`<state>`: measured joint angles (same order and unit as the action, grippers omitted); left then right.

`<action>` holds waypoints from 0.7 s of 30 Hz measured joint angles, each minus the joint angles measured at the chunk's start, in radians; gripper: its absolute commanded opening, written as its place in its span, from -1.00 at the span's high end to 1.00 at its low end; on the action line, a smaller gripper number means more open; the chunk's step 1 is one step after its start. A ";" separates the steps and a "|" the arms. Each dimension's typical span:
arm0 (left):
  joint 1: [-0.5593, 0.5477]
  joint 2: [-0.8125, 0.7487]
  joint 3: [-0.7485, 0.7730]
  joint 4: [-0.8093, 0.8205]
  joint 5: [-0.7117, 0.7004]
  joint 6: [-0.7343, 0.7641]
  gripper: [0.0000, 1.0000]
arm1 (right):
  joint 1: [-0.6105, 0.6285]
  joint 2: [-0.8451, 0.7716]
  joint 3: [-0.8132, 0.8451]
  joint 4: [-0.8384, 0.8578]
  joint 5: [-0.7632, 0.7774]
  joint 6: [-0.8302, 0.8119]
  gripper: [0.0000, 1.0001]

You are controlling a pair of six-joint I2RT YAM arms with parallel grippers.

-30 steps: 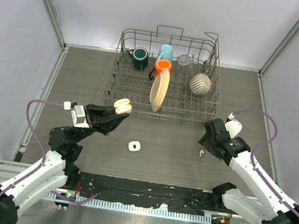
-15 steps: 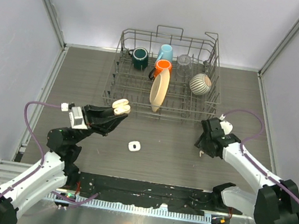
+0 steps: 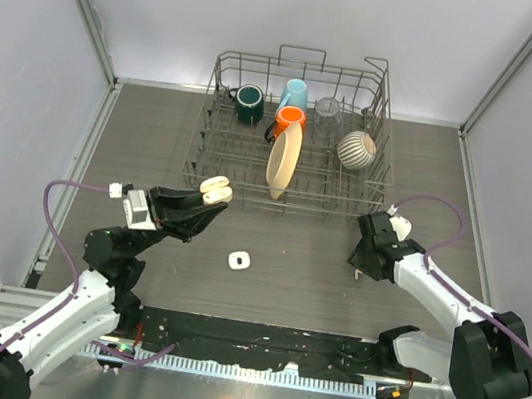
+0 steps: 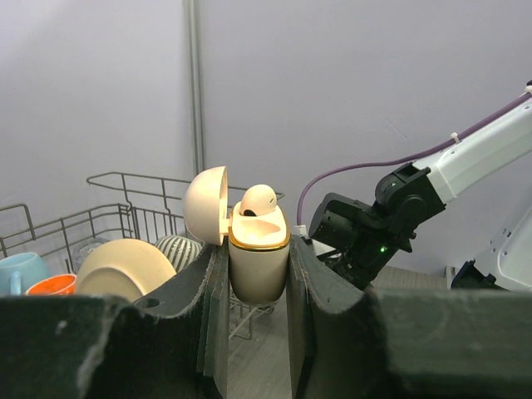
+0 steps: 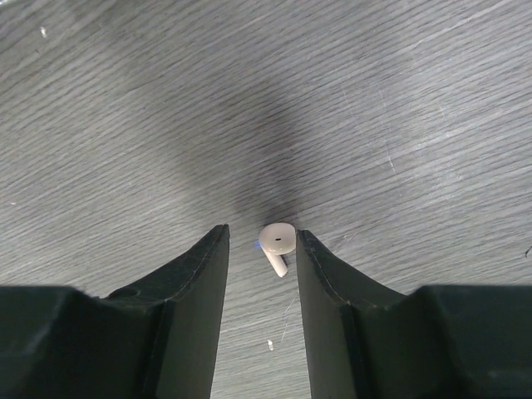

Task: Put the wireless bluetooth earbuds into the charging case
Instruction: Pick up the earbud from the center of the board.

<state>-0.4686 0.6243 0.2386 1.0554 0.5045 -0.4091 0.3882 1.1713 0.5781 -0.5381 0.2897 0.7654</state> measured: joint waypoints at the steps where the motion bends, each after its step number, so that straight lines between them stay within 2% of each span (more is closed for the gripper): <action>1: 0.000 0.000 0.000 0.000 0.000 0.000 1.00 | 0.000 0.006 0.000 0.001 0.000 -0.003 0.13; 21: 0.000 0.004 0.000 -0.011 -0.007 0.001 1.00 | -0.005 0.047 -0.001 0.008 0.003 -0.027 0.15</action>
<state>-0.4686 0.6281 0.2386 1.0443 0.4973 -0.4080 0.3836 1.2182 0.5770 -0.5297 0.2928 0.7380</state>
